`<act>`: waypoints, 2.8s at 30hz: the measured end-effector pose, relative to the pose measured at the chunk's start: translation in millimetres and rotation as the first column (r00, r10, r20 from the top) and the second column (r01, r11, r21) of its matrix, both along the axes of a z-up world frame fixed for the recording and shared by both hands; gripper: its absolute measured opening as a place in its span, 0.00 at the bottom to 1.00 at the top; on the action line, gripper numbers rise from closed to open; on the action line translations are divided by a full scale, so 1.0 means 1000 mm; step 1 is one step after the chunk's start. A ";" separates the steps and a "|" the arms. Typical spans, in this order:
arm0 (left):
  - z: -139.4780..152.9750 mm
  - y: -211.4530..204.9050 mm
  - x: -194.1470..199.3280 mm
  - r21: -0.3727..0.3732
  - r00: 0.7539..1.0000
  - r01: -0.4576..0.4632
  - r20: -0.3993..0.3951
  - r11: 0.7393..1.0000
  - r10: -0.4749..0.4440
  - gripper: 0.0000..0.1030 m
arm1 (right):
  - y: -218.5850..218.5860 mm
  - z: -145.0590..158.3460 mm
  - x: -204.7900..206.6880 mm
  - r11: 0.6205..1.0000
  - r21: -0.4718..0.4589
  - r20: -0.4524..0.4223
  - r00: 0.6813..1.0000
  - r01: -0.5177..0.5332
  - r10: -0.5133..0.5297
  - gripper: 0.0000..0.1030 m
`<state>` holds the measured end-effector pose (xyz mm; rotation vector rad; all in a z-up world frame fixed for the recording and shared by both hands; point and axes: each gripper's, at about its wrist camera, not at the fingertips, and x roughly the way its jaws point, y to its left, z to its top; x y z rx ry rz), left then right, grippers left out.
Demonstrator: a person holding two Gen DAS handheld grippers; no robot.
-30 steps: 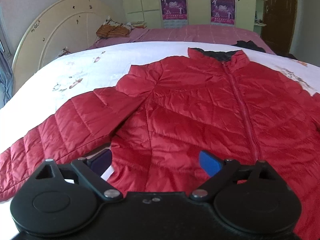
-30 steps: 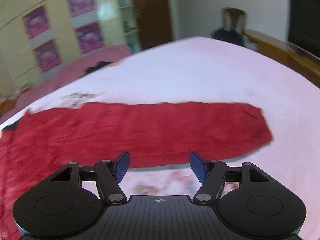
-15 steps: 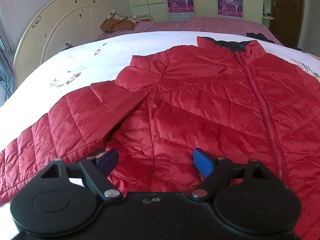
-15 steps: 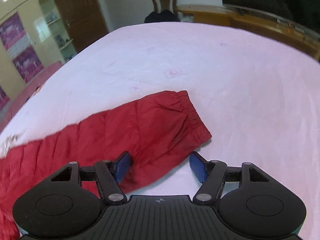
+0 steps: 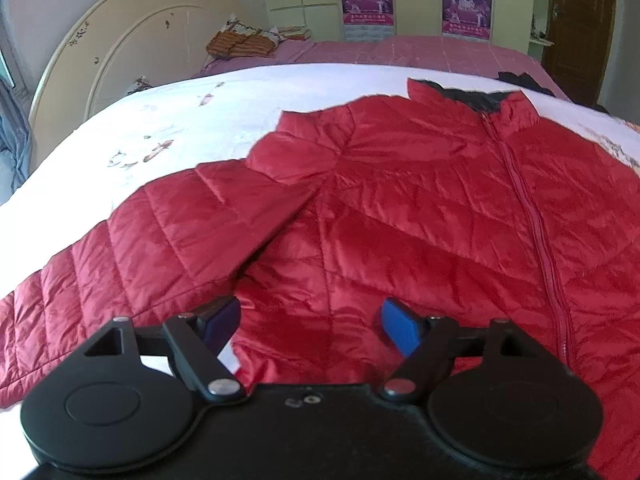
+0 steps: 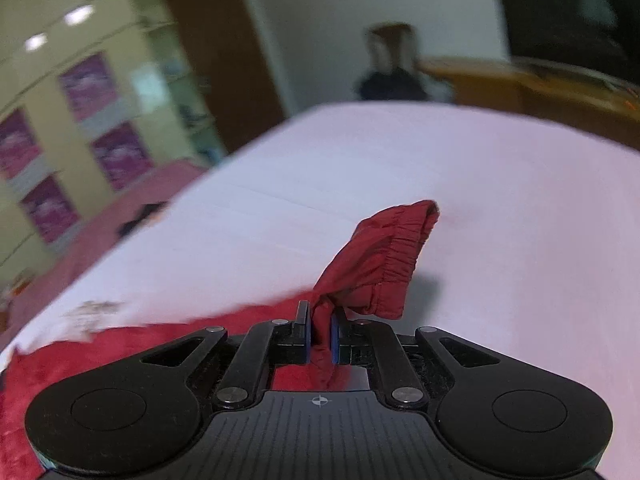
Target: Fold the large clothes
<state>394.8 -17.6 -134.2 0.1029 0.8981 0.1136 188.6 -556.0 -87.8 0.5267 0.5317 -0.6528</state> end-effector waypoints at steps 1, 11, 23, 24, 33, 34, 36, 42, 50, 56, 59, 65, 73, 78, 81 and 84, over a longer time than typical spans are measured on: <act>0.003 0.003 -0.002 -0.002 1.000 -0.006 0.009 1.000 0.006 0.74 | 0.013 0.008 0.010 0.999 -0.009 0.019 0.999 -0.047 0.047 0.08; 0.027 0.037 -0.016 -0.035 0.997 -0.028 0.065 0.999 0.030 0.74 | 0.165 0.020 0.123 0.888 -0.040 0.066 0.885 -0.459 0.461 0.08; 0.031 0.084 -0.007 -0.127 0.997 -0.004 0.075 0.992 0.014 0.74 | 0.359 -0.043 0.187 0.647 0.112 -0.032 0.648 -0.754 0.761 0.08; 0.032 0.086 -0.006 -0.132 0.997 0.002 0.075 0.991 0.008 0.74 | 0.370 -0.047 0.189 0.627 0.125 -0.041 0.627 -0.769 0.778 0.08; 0.037 0.086 0.006 -0.209 0.995 0.065 0.093 0.976 -0.046 0.91 | 0.410 -0.050 0.189 0.546 0.128 -0.050 0.545 -0.828 0.837 0.86; 0.037 0.084 0.007 -0.215 0.994 0.075 0.092 0.974 -0.057 0.93 | 0.412 -0.046 0.192 0.541 0.122 -0.050 0.539 -0.832 0.841 0.86; 0.036 0.077 0.011 -0.228 0.993 0.099 0.088 0.969 -0.081 0.93 | 0.408 -0.041 0.189 0.544 0.127 -0.028 0.546 -0.829 0.838 0.86; 0.017 0.041 0.032 -0.296 0.982 0.190 0.048 0.936 -0.184 0.87 | 0.365 -0.020 0.170 0.655 -0.002 -0.066 0.654 -0.755 0.754 0.86; -0.017 0.012 0.065 -0.373 0.980 0.191 0.023 0.908 -0.197 0.38 | 0.290 -0.020 0.149 0.785 -0.033 -0.076 0.785 -0.619 0.615 0.85; -0.019 0.015 0.066 -0.383 0.985 0.175 0.068 0.907 -0.161 0.16 | 0.261 -0.025 0.147 0.823 -0.067 -0.089 0.825 -0.564 0.558 0.85; -0.003 0.022 0.060 -0.373 0.981 0.178 0.140 0.911 -0.135 0.15 | 0.250 -0.027 0.147 0.837 -0.088 -0.085 0.841 -0.540 0.534 0.75; -0.004 0.041 0.061 -0.321 0.984 0.148 0.139 0.935 -0.109 0.15 | 0.247 -0.049 0.165 0.832 -0.078 -0.157 0.831 -0.549 0.534 0.63; -0.027 0.040 0.063 -0.290 0.991 0.136 0.059 0.947 -0.124 0.17 | 0.245 -0.089 0.183 0.811 -0.056 -0.322 0.779 -0.583 0.537 0.63; -0.004 0.039 0.050 -0.240 0.985 0.142 0.130 0.960 -0.113 0.32 | 0.255 -0.065 0.187 0.796 -0.073 -0.255 0.782 -0.601 0.568 0.63; 0.006 0.037 0.046 -0.236 0.982 0.148 0.149 0.960 -0.115 0.47 | 0.270 -0.059 0.200 0.768 -0.101 -0.253 0.763 -0.633 0.595 0.63; 0.007 0.035 0.046 -0.245 0.982 0.152 0.143 0.958 -0.119 0.48 | 0.281 -0.056 0.210 0.759 -0.085 -0.231 0.754 -0.645 0.615 0.63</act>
